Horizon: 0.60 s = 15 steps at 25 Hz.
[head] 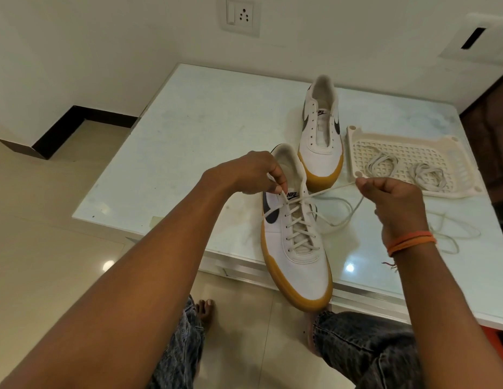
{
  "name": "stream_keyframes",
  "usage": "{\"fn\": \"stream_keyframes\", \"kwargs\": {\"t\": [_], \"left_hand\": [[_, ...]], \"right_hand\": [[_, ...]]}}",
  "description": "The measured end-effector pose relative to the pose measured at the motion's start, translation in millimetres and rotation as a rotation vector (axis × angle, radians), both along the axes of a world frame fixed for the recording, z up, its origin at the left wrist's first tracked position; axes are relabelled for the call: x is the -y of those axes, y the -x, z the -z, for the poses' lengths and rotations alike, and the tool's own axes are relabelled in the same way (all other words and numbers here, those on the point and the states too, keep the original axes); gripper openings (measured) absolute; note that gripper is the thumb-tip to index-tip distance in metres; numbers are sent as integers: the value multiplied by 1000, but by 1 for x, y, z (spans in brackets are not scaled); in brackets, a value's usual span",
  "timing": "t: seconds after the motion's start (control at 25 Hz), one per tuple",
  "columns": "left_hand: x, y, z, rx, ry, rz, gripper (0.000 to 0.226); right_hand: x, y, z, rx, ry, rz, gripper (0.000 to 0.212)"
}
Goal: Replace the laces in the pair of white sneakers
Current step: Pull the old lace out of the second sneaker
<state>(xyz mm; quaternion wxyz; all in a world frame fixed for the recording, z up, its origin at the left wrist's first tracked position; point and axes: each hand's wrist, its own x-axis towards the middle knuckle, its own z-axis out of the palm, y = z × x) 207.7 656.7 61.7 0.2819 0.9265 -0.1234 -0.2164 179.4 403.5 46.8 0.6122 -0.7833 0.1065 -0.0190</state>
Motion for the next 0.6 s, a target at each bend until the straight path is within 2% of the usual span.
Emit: {"fn": "stream_keyframes", "kwargs": {"t": [0.12,0.24,0.44,0.52,0.6], "left_hand": [[1,0,-1,4,0,1,15],[2,-1,0,19,-13,15,15],[2,-1,0,30,-20,29,15],[1,-1,0,22,-10,17,16],[1,-1,0,18,2,12,17]], "right_hand": [[-6,2,9,56,272,-52,9],[-40,12,21,111,397,-248,30],[-53,15,29,231,552,-265,15],[-44,11,23,208,439,-247,12],[-28,2,11,105,117,-84,12]]}}
